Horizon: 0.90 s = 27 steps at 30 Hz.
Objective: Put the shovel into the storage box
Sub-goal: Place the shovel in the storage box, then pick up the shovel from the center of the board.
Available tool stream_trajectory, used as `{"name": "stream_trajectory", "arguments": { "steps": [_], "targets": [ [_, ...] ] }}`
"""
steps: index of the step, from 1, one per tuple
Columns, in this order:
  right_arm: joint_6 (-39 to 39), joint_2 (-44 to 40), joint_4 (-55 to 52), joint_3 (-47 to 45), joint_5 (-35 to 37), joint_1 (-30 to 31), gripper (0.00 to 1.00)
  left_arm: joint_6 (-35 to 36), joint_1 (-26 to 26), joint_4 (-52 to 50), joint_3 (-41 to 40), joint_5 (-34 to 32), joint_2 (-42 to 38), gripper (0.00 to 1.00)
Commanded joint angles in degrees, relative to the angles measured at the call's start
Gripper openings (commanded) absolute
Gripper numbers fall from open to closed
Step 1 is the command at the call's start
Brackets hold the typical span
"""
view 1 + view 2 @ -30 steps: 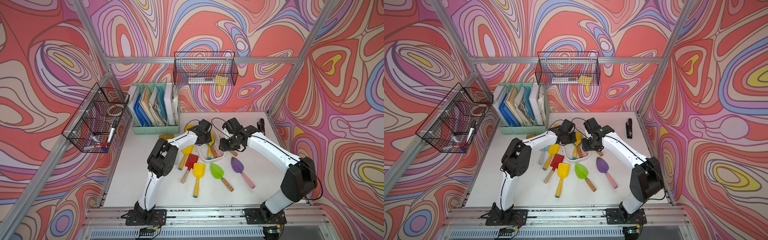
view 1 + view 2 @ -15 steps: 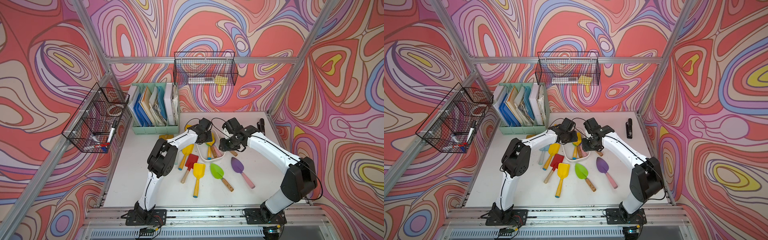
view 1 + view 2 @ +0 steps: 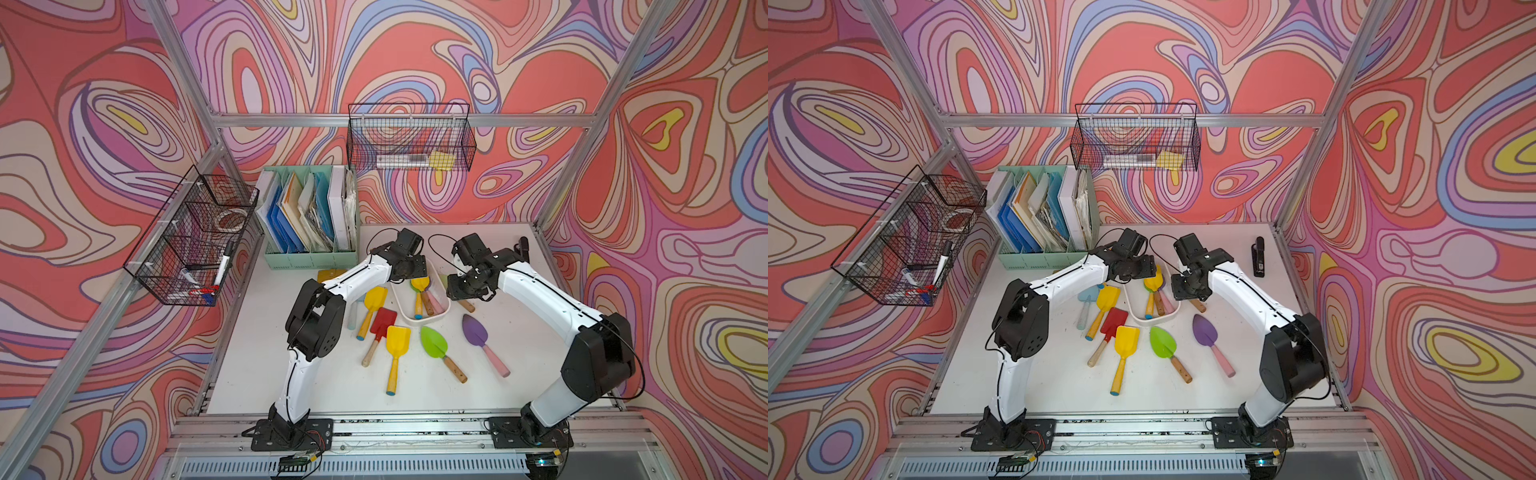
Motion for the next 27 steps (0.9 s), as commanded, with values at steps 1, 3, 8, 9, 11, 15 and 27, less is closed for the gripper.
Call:
{"name": "stream_trajectory", "arguments": {
  "steps": [1,3,8,9,11,15,27],
  "targets": [
    [-3.3,1.5,0.9,-1.3,0.9,-3.3,0.43,1.6,-0.1,0.4,-2.6,2.6,-5.5,0.73],
    [-4.9,2.6,1.7,-1.7,0.9,-4.4,0.43,1.7,-0.1,2.1,-4.6,4.6,-7.4,0.74],
    [-9.2,7.0,2.0,-0.9,2.4,-4.7,0.44,1.8,-0.1,3.4,-7.1,7.7,-10.7,0.75],
    [-9.7,7.6,1.9,-0.7,3.1,-4.7,0.45,1.9,-0.1,3.2,-7.0,8.2,-11.0,0.76],
    [-10.5,10.1,2.4,-0.7,4.2,-4.8,0.45,1.9,-0.1,3.1,-7.0,9.7,-11.6,0.76],
    [-11.1,12.5,3.1,-0.7,5.5,-4.9,0.46,1.6,-0.3,3.9,-7.7,11.5,-12.3,0.76],
    [-12.6,16.5,5.4,-0.8,5.0,-5.7,0.46,1.5,-0.3,4.3,-8.2,11.7,-12.7,0.76]
  ]
}}
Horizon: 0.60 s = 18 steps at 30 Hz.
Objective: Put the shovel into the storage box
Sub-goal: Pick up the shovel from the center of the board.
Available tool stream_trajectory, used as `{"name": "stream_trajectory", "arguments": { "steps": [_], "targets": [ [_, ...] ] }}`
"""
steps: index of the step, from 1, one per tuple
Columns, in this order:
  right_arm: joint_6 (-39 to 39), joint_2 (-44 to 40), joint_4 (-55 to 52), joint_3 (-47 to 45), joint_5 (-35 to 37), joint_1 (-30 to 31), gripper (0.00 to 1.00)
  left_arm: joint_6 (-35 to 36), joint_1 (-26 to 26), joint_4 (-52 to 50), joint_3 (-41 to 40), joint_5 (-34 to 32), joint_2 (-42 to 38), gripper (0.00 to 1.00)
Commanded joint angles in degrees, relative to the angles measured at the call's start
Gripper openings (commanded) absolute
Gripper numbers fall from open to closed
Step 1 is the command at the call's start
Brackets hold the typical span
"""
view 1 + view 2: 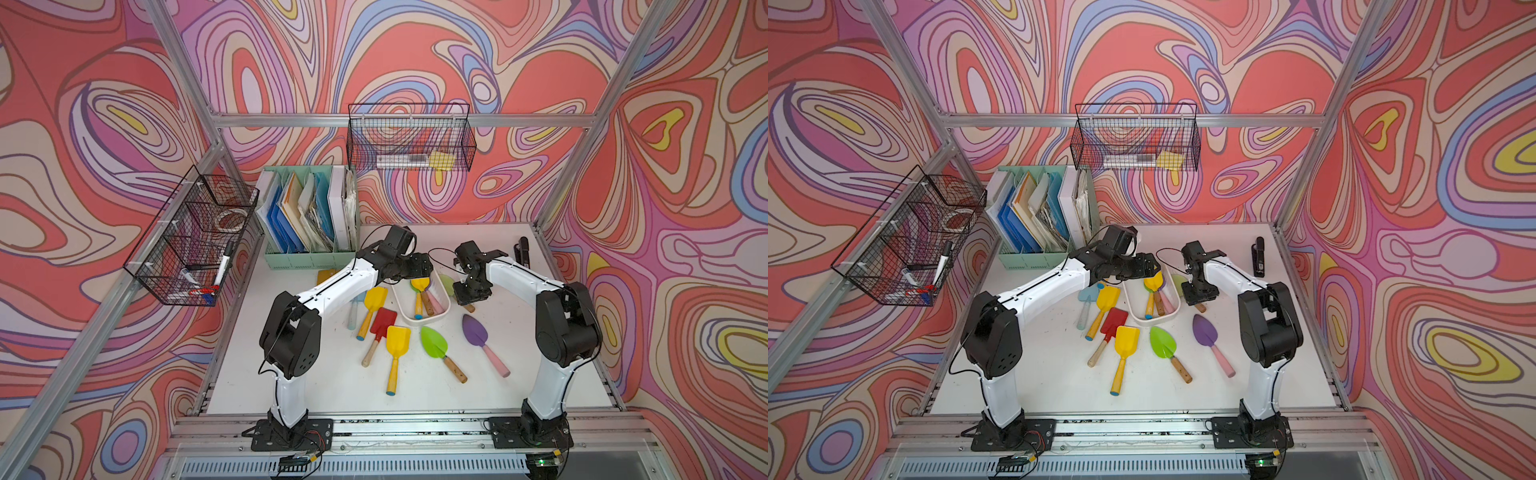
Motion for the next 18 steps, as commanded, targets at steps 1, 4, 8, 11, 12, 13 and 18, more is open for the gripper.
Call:
{"name": "stream_trajectory", "arguments": {
  "steps": [1,4,8,11,12,13,18],
  "targets": [
    [-0.9,1.8,1.3,-0.1,-0.1,-0.7,0.46,0.6,-0.1,1.3,-0.5,0.5,-2.3,0.76],
    [-0.9,2.4,2.1,-0.6,-1.0,-1.2,0.46,0.5,-0.1,1.3,-0.4,0.5,-2.1,0.76],
    [-0.9,3.1,3.1,-1.1,-2.4,-1.7,0.45,0.3,-0.1,1.3,-0.2,0.6,-1.7,0.76],
    [-0.8,3.7,3.6,-1.4,-3.3,-1.8,0.43,0.1,-0.1,1.3,0.0,0.8,-1.4,0.76],
    [-0.8,3.9,3.8,-1.5,-3.6,-1.8,0.42,0.1,-0.1,1.4,0.1,0.9,-1.4,0.76],
    [-0.7,3.9,3.9,-1.6,-3.9,-1.8,0.40,0.1,-0.1,1.4,0.1,1.0,-1.3,0.76],
    [-0.3,4.2,4.5,-2.0,-4.9,-1.8,0.26,0.0,-0.1,1.3,0.5,1.0,-1.3,0.76]
  ]
}}
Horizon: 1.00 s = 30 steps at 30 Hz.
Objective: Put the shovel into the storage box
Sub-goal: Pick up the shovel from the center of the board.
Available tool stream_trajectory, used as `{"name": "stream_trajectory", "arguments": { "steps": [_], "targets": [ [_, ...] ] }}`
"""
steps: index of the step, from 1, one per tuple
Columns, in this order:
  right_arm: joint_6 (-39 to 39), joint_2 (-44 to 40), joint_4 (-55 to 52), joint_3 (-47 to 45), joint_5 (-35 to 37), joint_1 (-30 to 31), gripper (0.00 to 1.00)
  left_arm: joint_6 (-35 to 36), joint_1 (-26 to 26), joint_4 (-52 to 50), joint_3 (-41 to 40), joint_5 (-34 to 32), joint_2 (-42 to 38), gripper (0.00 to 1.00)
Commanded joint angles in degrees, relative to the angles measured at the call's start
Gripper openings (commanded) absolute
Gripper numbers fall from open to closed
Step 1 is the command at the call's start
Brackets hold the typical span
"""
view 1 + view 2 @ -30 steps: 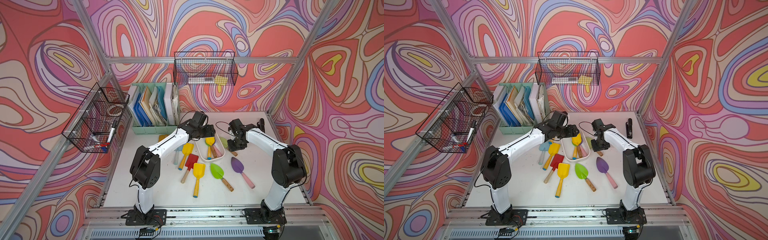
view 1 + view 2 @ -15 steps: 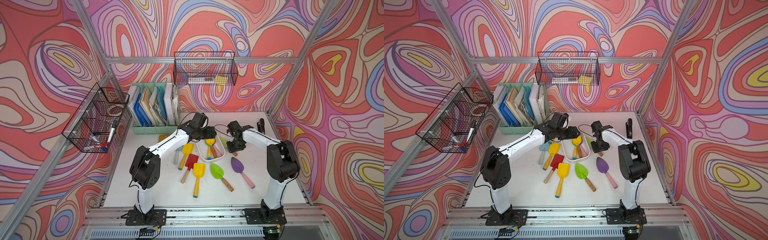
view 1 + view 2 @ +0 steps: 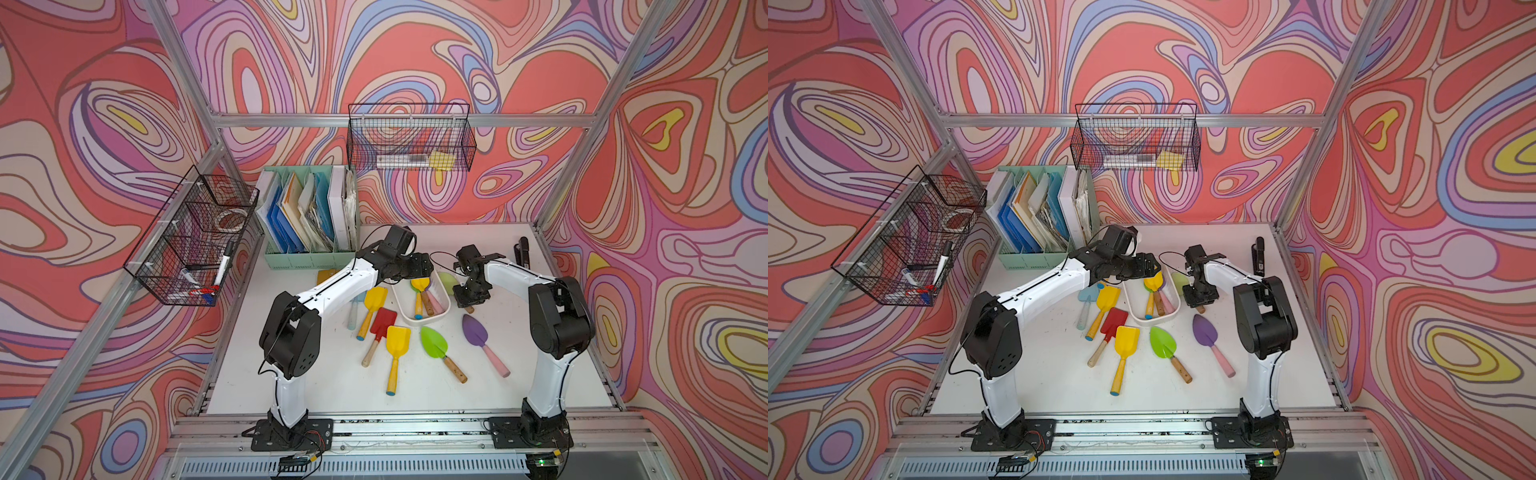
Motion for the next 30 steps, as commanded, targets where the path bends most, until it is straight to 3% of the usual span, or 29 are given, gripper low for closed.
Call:
{"name": "stream_trajectory", "arguments": {
  "steps": [1,10,25,30],
  "targets": [
    [0.5,0.6,1.1,-0.8,-1.2,-0.2,0.22,0.1,-0.1,1.1,0.5,0.4,-1.3,0.76],
    [1.3,-0.4,0.6,-0.2,0.2,-0.4,0.00,0.0,-0.1,1.4,1.0,1.0,-1.1,0.76],
    [0.5,-12.4,-4.9,3.6,1.4,-1.4,0.00,-0.6,-0.1,7.0,-2.4,3.2,-0.5,0.76],
    [0.2,-15.5,-6.7,5.2,-3.7,-1.4,0.00,-1.2,-0.1,9.6,-3.4,4.0,0.0,0.75]
  ]
}}
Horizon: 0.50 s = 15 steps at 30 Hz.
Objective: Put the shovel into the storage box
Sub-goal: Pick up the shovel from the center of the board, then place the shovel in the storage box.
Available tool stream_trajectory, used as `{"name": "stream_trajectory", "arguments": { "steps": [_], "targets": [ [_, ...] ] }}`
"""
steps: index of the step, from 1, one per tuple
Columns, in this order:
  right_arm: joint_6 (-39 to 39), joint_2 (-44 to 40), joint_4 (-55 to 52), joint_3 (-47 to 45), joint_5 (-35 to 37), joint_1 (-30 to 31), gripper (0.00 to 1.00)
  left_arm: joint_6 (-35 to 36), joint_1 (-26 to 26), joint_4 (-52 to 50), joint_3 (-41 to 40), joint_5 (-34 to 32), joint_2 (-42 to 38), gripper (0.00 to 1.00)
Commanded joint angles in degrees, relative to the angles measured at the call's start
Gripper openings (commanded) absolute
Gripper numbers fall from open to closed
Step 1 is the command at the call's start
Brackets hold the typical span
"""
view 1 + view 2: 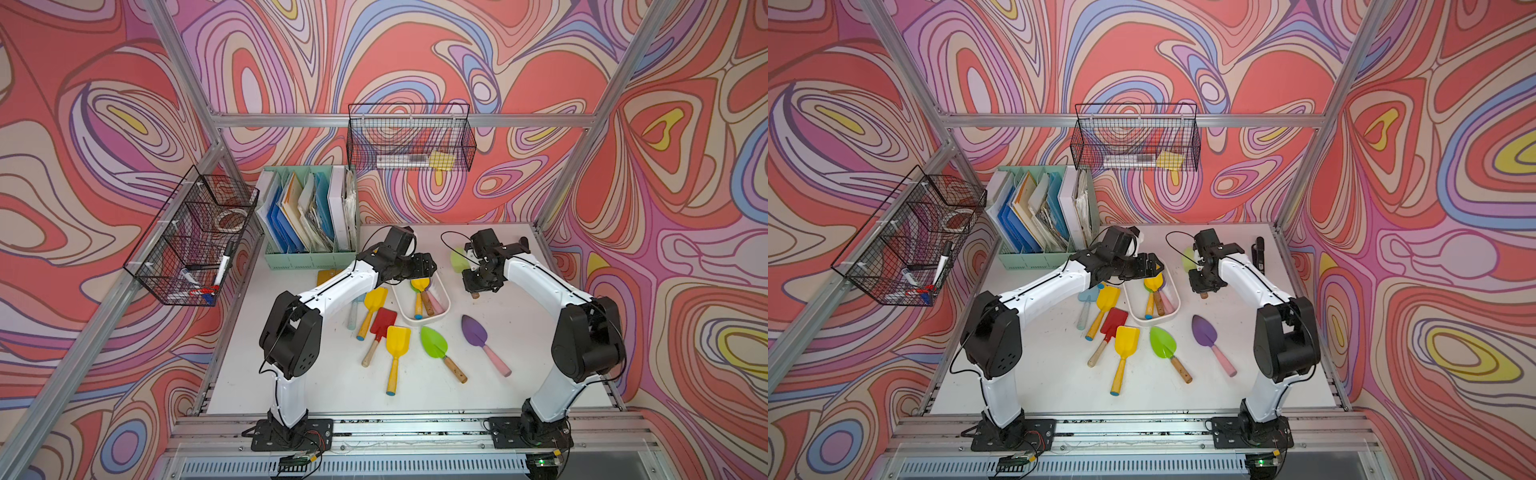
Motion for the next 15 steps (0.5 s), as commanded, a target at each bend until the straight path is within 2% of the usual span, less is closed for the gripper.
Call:
{"name": "stream_trajectory", "arguments": {
  "steps": [1,5,9,15],
  "targets": [
    [-0.8,-2.8,-1.8,1.7,-4.8,0.0,0.00,-0.8,-0.1,4.1,-0.9,1.5,0.2,0.75],
    [-0.7,-4.7,-2.5,1.7,-9.1,0.5,0.00,-2.8,-0.1,7.6,-1.3,3.4,1.0,0.72],
    [-0.4,-5.6,-3.2,2.2,-9.0,2.7,0.00,-4.6,-0.1,11.0,-1.6,4.8,1.7,0.71],
    [1.2,-6.2,-2.8,2.8,-9.3,5.2,0.00,-5.1,-0.1,10.8,-0.1,4.4,3.5,0.69]
  ]
}}
